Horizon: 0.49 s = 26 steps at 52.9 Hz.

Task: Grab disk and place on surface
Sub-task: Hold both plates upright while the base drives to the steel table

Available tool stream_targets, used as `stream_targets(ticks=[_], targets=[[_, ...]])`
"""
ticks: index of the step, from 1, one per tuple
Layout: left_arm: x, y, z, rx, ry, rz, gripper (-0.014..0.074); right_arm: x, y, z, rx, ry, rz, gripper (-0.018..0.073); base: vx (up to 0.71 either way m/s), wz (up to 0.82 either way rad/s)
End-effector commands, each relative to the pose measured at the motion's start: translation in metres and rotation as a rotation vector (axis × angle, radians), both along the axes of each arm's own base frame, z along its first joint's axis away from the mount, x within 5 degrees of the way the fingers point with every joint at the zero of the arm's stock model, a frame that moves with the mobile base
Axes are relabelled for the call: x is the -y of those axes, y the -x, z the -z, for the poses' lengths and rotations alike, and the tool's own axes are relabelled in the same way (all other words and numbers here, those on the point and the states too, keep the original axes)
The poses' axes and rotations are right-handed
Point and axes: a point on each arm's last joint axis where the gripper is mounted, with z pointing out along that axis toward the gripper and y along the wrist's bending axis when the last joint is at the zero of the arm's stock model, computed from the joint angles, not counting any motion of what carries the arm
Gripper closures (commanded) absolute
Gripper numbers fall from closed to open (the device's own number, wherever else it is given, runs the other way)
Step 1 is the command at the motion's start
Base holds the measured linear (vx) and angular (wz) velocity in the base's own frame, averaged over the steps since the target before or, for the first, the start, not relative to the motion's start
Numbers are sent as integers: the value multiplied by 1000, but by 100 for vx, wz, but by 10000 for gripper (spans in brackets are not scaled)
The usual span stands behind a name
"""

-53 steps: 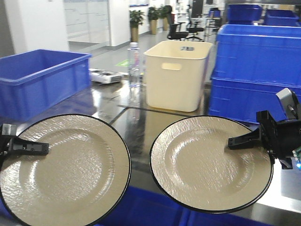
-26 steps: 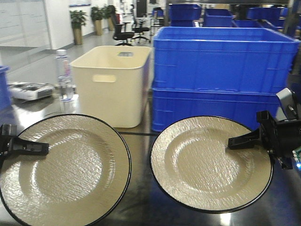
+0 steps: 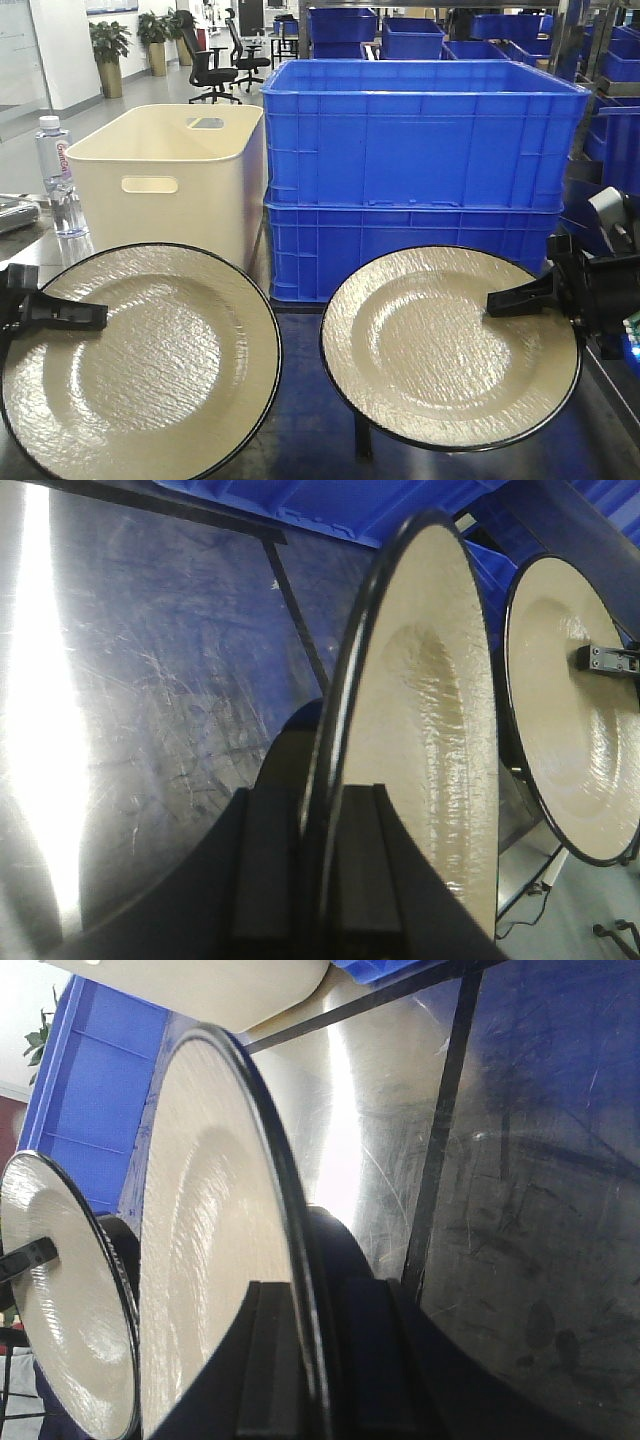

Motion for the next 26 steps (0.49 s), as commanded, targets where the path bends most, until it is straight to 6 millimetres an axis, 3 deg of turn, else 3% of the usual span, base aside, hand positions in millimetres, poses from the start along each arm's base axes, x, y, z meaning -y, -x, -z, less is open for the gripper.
stream_targets(ticks=[1,26], targets=[[6,7,-34,95,129,-12,599,-6,9,-37,103,-109,5,568,4,-2],[6,7,-34,95,129,-12,599,-6,9,-37,103,-109,4,568,1,-1]])
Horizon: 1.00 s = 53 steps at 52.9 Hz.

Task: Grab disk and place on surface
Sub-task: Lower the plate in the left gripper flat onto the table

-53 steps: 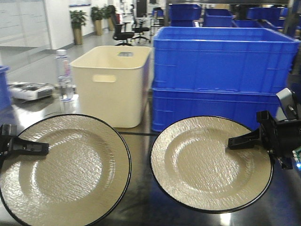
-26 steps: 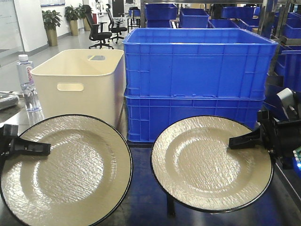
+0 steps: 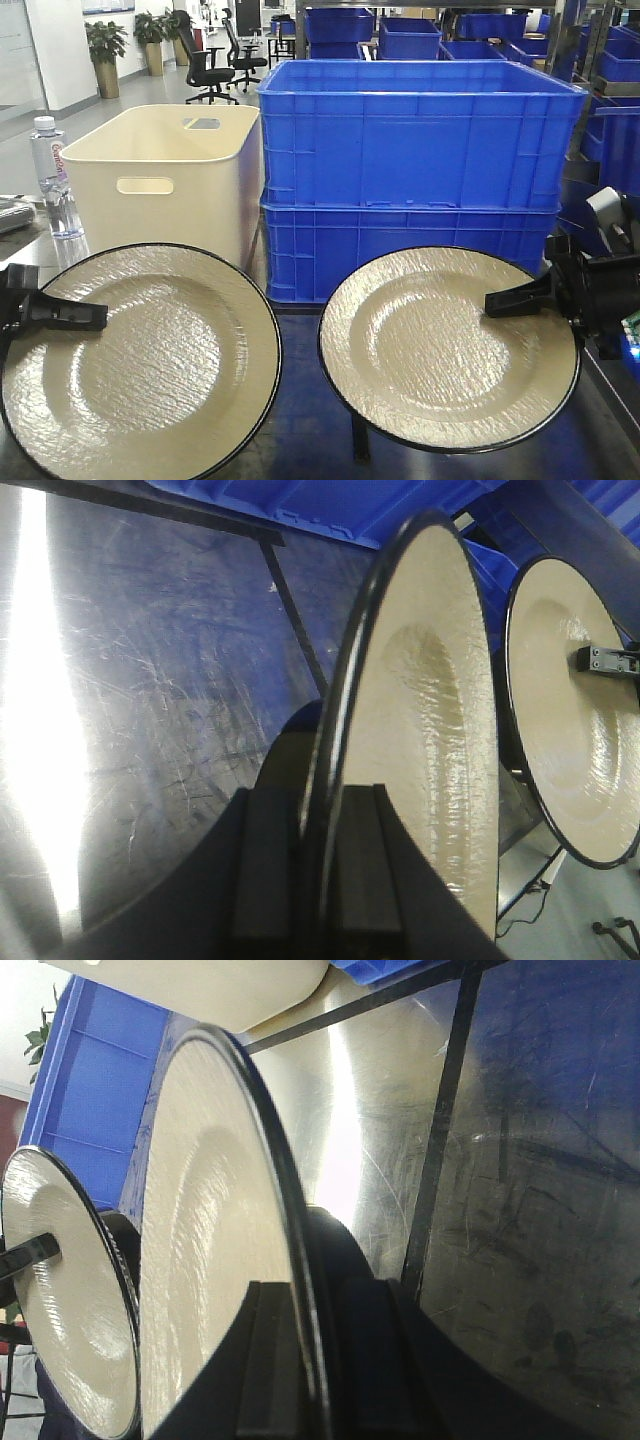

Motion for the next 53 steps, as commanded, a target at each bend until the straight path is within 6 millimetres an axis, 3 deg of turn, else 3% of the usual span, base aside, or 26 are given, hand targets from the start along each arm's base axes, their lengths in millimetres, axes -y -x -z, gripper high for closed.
stream_targets(ticks=[1,37,44,53], targets=[[6,6,-34,95,129,-13,599,-5,9,-37,103,-108,8,568,0,0],[5,6,-31,94,94,-13,599,-4,7,-37,113,-104,38,568,0,0],[-4,-5,-19,65,22,-113,599,-3,6,-39,120,-118,51,568,0,0],[-10,-26,4,6,51,-170,599,-5,5,-44,163,-156,41,568,0,0]])
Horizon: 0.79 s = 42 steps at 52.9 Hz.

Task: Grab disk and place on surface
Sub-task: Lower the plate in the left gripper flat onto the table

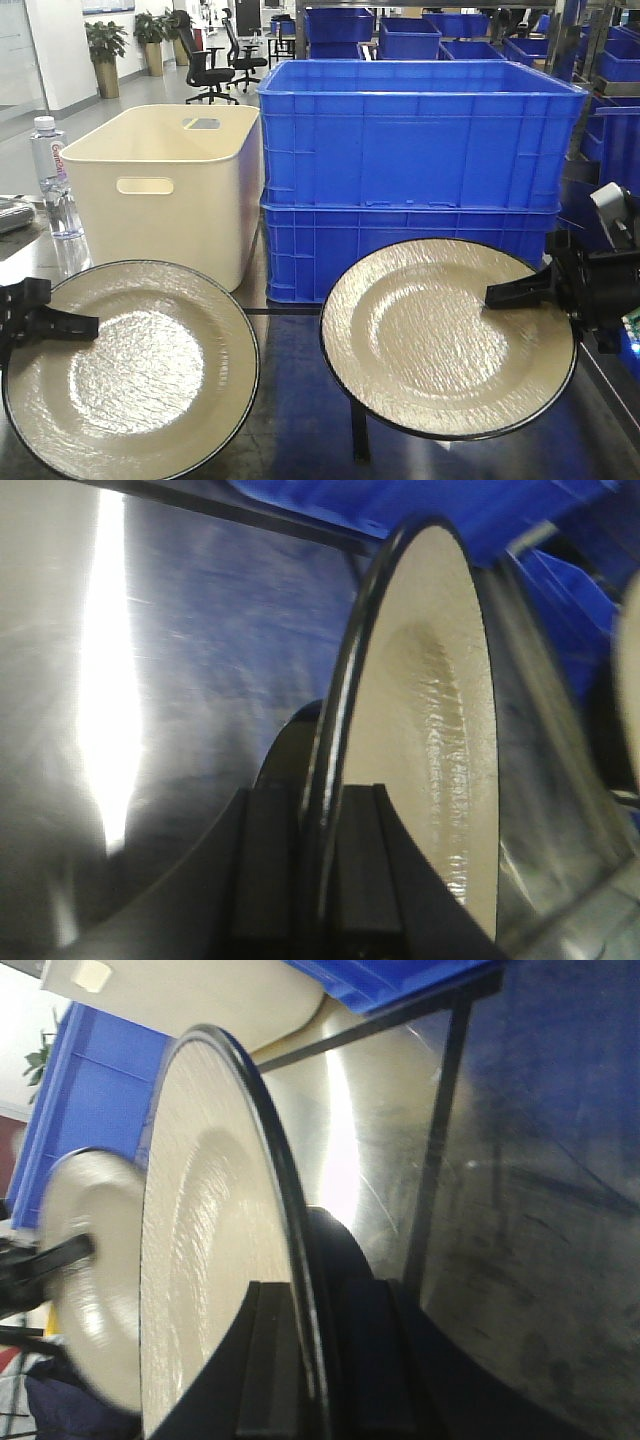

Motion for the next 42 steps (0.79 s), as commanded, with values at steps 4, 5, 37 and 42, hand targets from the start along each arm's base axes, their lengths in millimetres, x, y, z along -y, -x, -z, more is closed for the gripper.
stream_targets(ticks=[4,5,37,42], targets=[[5,-15,-7,22,153,-47,599,-6,8,-44,138,-169,13,568,0,0],[6,-17,-4,14,155,-46,599,-6,8,-44,139,-172,14,568,0,0],[43,-44,44,10,42,58,321,-6,8,-46,158,-185,13,568,0,0],[43,-44,44,37,6,82,201,-6,8,-46,161,-183,14,568,0,0]])
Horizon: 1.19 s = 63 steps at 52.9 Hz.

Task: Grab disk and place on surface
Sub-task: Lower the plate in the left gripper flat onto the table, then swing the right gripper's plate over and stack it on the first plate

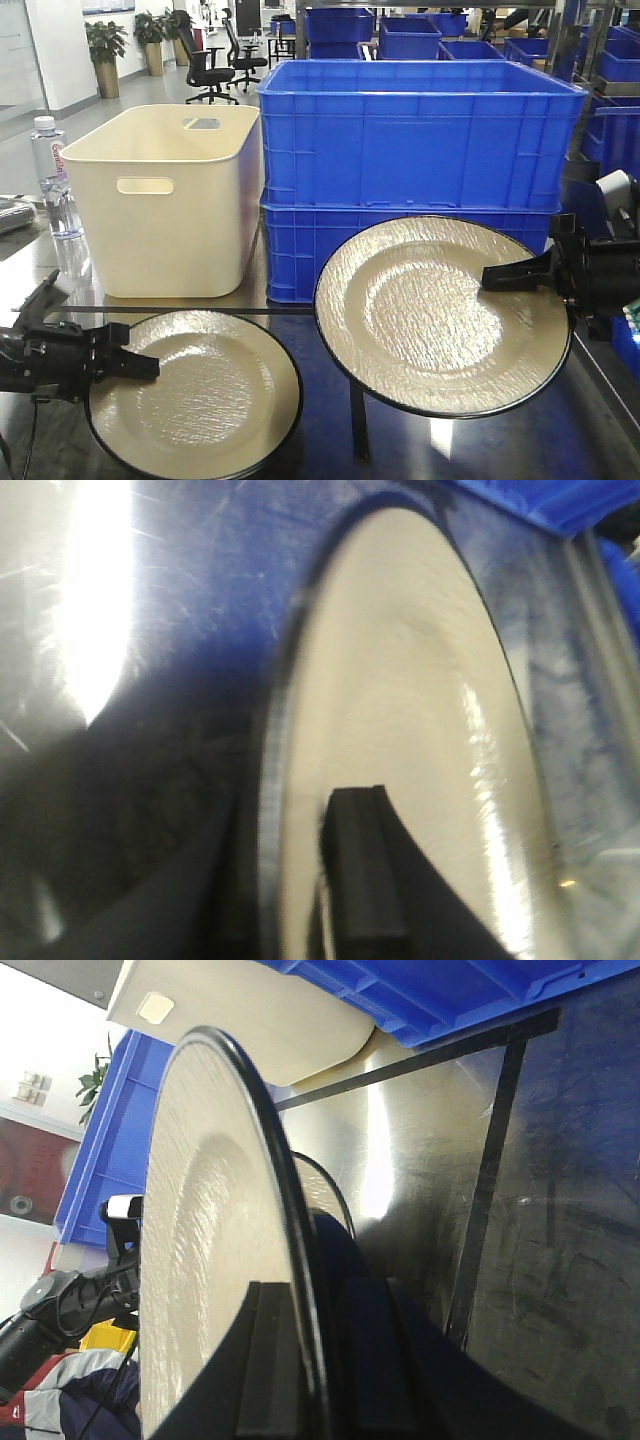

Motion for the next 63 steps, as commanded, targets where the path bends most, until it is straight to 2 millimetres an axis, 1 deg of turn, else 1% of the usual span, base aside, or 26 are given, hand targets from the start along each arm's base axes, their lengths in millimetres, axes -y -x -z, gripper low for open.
stream_targets(ticks=[1,6,12,18,25,30,34,39,44,45,49,53,59,62,63], targets=[[5,0,-29,112,16,19,171,-4,10,-39,119,-120,8,568,0,0],[2,-1,-27,143,-52,16,54,-4,10,-39,128,-113,5,568,0,0],[-4,-3,-22,163,-157,0,-20,-4,10,-39,130,-112,5,568,0,0],[-9,-3,-21,181,-248,-5,-27,-4,10,-39,134,-108,5,568,0,0],[-11,1,-32,220,-303,0,8,-8,9,-39,146,-98,4,568,0,0],[-12,10,-50,271,-332,0,81,-18,7,-39,161,-82,-1,568,0,0],[-14,19,-68,317,-342,-13,185,-31,5,-39,169,-72,-4,568,0,0],[-12,36,-97,397,-351,-21,379,-47,0,-38,195,-45,20,568,0,0],[-9,59,-128,487,-359,-26,608,-68,-3,-38,226,-17,42,568,0,0],[-8,66,-138,514,-360,-32,608,-74,-3,-38,232,-11,43,568,0,0],[-5,86,-160,578,-358,-51,606,-92,-5,-37,245,5,73,568,0,0],[-3,102,-176,627,-357,-64,605,-113,-6,-33,248,17,93,568,0,0],[1,122,-191,656,-343,-59,604,-146,-8,-21,231,34,94,568,0,0],[3,131,-195,655,-333,-48,604,-159,-11,-11,214,44,97,568,0,0],[3,133,-196,656,-334,-43,604,-167,-11,-6,204,46,92,568,0,0]])
